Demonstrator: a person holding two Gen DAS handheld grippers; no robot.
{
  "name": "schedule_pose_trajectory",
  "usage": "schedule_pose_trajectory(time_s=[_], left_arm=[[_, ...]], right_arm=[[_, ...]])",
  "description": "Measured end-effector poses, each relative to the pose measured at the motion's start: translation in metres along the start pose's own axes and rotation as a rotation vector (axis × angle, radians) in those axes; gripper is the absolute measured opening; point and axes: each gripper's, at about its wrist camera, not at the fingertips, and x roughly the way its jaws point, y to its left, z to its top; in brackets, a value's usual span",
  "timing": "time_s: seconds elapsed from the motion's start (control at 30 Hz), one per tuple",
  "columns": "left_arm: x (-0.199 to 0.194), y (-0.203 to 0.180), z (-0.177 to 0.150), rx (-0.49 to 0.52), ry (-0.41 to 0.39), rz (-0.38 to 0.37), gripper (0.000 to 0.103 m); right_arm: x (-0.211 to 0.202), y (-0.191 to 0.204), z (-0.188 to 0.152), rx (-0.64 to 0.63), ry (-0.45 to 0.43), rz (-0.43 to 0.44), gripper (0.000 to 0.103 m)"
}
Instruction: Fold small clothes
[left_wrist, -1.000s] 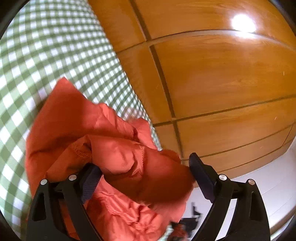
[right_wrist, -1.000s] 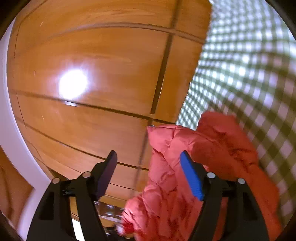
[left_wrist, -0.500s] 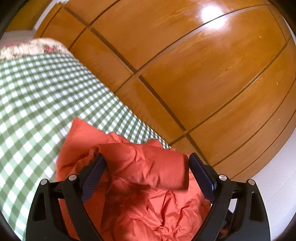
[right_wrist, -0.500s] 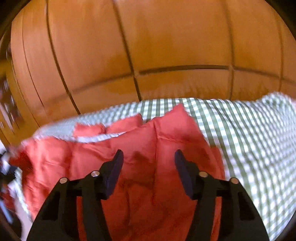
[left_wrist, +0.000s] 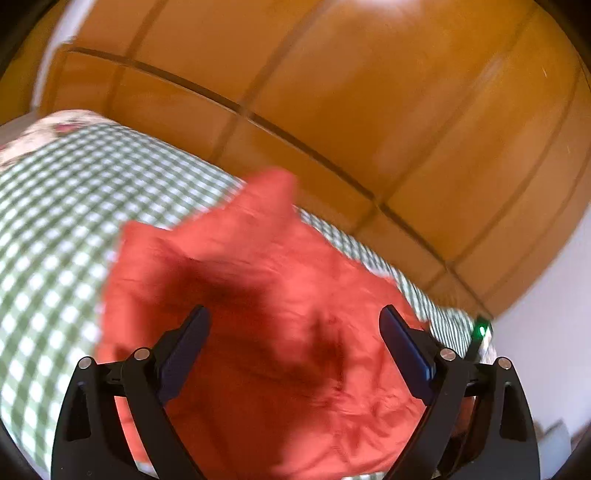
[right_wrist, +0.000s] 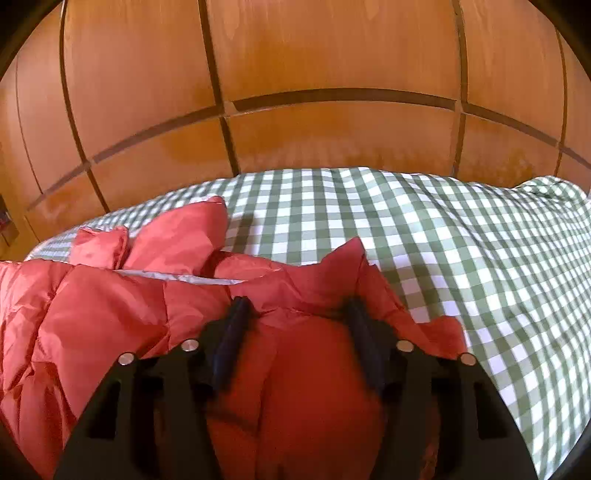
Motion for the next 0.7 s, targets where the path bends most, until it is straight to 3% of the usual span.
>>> schedule_pose_trajectory(time_s=[0.13,0.23,0.3,0.47,0.53,0.7], left_arm=[[0.04,-0.042,0.002,0.177,0.132,0.023,0.092],[0.08,-0.057,0.011,0.313,0.216,0.131,0.092],[0.103,-0.057,0.02,0.386,0.24,0.197,0.085],[0.148,-0.021,0.033,0.486,0.225,0.343,0.084],[0.154,-0.008,0.029,0.477,0.21,0.322,0.084],[0.144,0.018,0.014,0.405,0.079,0.247,0.084]], right_arm=[[-0.005,-0.007,-0.002,0.033,-0.01,0.052,0.068],[-0.003,-0.004,0.0,0.03,-0.012,0.05,0.069],[-0.004,-0.004,-0.001,0.03,-0.012,0.05,0.069],[-0.002,-0.004,-0.001,0.034,-0.012,0.052,0.069],[-0.001,-0.004,-0.001,0.038,-0.01,0.058,0.07],[0.003,-0.011,-0.001,0.074,-0.005,0.107,0.072]])
